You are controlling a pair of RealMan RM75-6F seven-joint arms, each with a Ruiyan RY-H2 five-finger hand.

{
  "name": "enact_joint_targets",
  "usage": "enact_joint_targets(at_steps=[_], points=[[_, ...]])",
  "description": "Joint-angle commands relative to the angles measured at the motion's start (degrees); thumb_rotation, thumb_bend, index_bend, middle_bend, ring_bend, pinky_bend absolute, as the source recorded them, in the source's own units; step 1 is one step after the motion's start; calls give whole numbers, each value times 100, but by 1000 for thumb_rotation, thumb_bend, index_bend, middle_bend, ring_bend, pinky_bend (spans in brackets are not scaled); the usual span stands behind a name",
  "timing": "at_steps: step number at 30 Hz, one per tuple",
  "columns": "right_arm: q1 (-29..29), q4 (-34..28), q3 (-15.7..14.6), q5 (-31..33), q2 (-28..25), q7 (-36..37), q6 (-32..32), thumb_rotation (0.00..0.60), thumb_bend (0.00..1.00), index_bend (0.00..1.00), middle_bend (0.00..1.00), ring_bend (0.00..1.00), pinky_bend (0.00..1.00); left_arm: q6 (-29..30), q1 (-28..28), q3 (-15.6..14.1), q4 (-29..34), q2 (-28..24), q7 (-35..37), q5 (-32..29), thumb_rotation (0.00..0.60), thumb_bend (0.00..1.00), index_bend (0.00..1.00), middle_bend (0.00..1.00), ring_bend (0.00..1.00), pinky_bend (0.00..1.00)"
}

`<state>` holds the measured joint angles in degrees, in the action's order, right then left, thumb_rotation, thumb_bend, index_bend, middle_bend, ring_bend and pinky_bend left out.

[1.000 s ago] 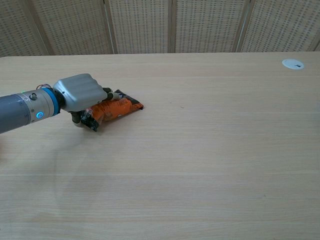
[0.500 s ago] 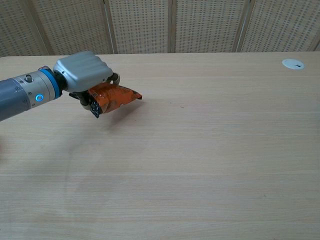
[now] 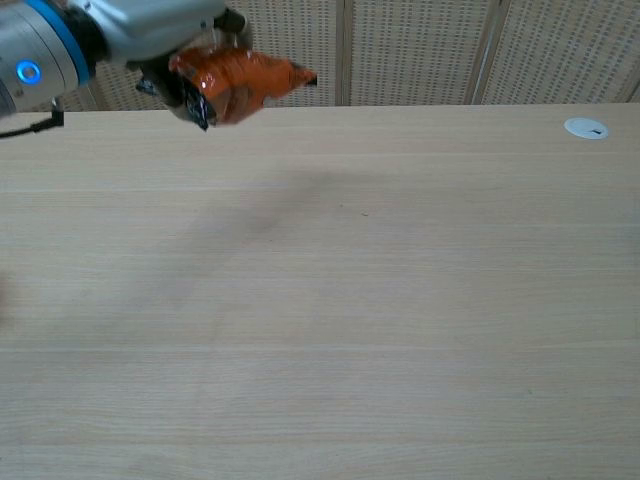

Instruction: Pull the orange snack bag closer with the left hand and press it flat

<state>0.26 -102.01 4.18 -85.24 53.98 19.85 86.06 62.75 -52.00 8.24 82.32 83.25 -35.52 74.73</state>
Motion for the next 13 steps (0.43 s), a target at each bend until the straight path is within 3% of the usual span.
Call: enact_joint_targets(at_steps=[1,7,13], points=[[-2,-16,-7,-27,-7,5,15,600,0,0,0,0,0,302,39,403,899,-732,-489,-130,600,5,939,759,874,1000],[-2,-49,-23,-83,-13,2,37,600,0,0,0,0,0,408,120,573,1454,-1234,-760,-292,600,4,940,760,874,1000],[-3,-76,-37,-115,-12,-29,53,600,0,0,0,0,0,376,144,583,1487,-1311,-791,-393,600,5,939,758,874,1000]])
